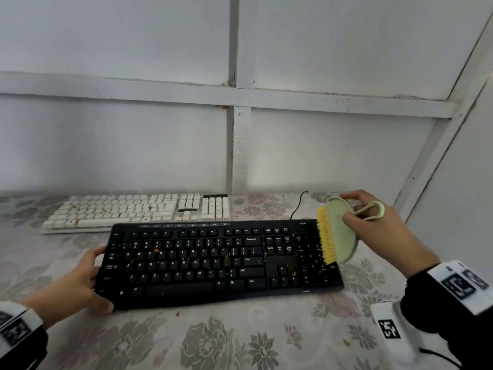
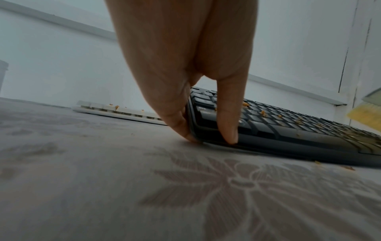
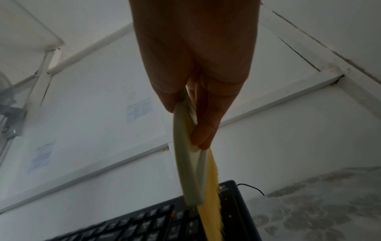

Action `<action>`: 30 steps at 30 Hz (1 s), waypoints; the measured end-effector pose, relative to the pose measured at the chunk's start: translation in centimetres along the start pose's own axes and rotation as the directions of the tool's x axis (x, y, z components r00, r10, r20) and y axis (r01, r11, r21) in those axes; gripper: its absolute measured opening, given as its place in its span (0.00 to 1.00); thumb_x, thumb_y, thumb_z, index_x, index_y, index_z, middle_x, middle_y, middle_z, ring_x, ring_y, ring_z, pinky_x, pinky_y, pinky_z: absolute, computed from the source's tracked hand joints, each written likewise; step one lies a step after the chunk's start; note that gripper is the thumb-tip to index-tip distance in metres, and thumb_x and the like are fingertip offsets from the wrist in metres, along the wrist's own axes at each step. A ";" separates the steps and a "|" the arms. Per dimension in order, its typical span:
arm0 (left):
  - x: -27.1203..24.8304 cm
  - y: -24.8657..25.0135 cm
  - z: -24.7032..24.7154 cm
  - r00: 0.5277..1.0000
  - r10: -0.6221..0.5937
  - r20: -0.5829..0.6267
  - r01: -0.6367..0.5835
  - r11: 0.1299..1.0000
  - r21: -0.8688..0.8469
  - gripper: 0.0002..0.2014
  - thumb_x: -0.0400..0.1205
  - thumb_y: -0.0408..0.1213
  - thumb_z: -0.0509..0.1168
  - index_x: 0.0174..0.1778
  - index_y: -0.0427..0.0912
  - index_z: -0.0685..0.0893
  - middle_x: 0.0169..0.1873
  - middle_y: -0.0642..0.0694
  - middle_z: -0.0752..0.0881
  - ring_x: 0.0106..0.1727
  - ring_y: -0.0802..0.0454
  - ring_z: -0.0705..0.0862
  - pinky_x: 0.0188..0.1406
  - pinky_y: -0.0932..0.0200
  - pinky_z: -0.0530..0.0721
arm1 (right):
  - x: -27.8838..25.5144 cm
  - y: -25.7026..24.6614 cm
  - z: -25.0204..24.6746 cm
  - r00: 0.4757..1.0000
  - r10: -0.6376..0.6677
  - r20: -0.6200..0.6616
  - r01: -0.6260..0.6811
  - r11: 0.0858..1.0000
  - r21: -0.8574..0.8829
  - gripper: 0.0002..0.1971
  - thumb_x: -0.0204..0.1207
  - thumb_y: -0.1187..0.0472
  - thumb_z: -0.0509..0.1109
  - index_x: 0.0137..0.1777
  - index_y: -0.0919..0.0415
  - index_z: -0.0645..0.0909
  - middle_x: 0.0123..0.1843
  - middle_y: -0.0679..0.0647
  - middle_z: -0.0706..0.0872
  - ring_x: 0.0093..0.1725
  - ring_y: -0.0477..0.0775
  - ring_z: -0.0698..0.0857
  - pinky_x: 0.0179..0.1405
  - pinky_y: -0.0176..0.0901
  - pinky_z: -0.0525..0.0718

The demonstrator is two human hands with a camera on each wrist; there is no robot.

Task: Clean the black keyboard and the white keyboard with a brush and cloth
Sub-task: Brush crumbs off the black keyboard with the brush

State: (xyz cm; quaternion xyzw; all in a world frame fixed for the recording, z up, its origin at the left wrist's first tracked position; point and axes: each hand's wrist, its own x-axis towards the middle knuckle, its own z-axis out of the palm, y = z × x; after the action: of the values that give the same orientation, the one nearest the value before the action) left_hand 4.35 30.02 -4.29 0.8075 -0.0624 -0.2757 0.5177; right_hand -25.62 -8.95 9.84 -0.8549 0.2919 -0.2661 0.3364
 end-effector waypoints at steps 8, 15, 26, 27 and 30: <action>-2.9 1.7 1.2 0.992 0.126 0.030 -0.126 0.992 -0.020 0.62 0.32 0.24 0.73 0.65 0.55 0.59 0.44 0.38 0.85 0.44 0.43 0.84 0.36 0.45 0.81 | -3.1 1.8 0.0 0.987 -0.009 0.162 0.021 0.997 -0.073 0.14 0.74 0.68 0.69 0.48 0.45 0.83 0.30 0.49 0.81 0.22 0.42 0.73 0.21 0.28 0.70; -2.8 1.8 1.2 0.988 0.147 0.054 -0.144 0.988 -0.057 0.63 0.31 0.24 0.72 0.66 0.56 0.59 0.44 0.37 0.84 0.44 0.42 0.83 0.38 0.44 0.80 | -0.6 1.1 -0.3 1.000 -0.015 -0.017 0.015 1.000 0.018 0.15 0.75 0.65 0.67 0.53 0.41 0.80 0.35 0.54 0.85 0.30 0.54 0.76 0.30 0.43 0.71; -2.6 1.7 1.1 0.987 0.154 0.040 -0.152 0.987 -0.052 0.64 0.31 0.25 0.73 0.66 0.58 0.59 0.45 0.37 0.85 0.46 0.41 0.84 0.40 0.43 0.81 | -2.0 1.4 -1.0 0.996 0.015 0.091 -0.018 0.999 0.035 0.14 0.75 0.67 0.68 0.49 0.43 0.83 0.35 0.53 0.85 0.33 0.54 0.79 0.33 0.45 0.75; -2.5 1.6 1.1 0.986 0.158 0.043 -0.156 0.986 -0.052 0.64 0.31 0.25 0.73 0.66 0.58 0.59 0.45 0.37 0.85 0.46 0.41 0.84 0.41 0.43 0.81 | -1.4 1.2 -0.8 0.999 0.004 0.054 -0.007 0.999 0.052 0.15 0.75 0.66 0.68 0.51 0.42 0.83 0.37 0.52 0.85 0.34 0.56 0.80 0.35 0.46 0.76; -2.5 1.5 1.0 0.985 0.165 0.055 -0.163 0.986 -0.038 0.63 0.31 0.24 0.73 0.65 0.56 0.60 0.45 0.36 0.86 0.46 0.40 0.84 0.42 0.41 0.81 | 0.0 0.4 0.1 0.999 -0.038 0.001 0.038 0.997 0.067 0.15 0.76 0.66 0.66 0.54 0.42 0.81 0.37 0.52 0.85 0.33 0.57 0.79 0.33 0.45 0.74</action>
State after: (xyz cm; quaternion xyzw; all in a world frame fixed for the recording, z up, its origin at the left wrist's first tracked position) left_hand 2.00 29.48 -2.31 0.7826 -0.1392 -0.2563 0.5500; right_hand -25.69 -9.16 9.46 -0.8489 0.2662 -0.2808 0.3602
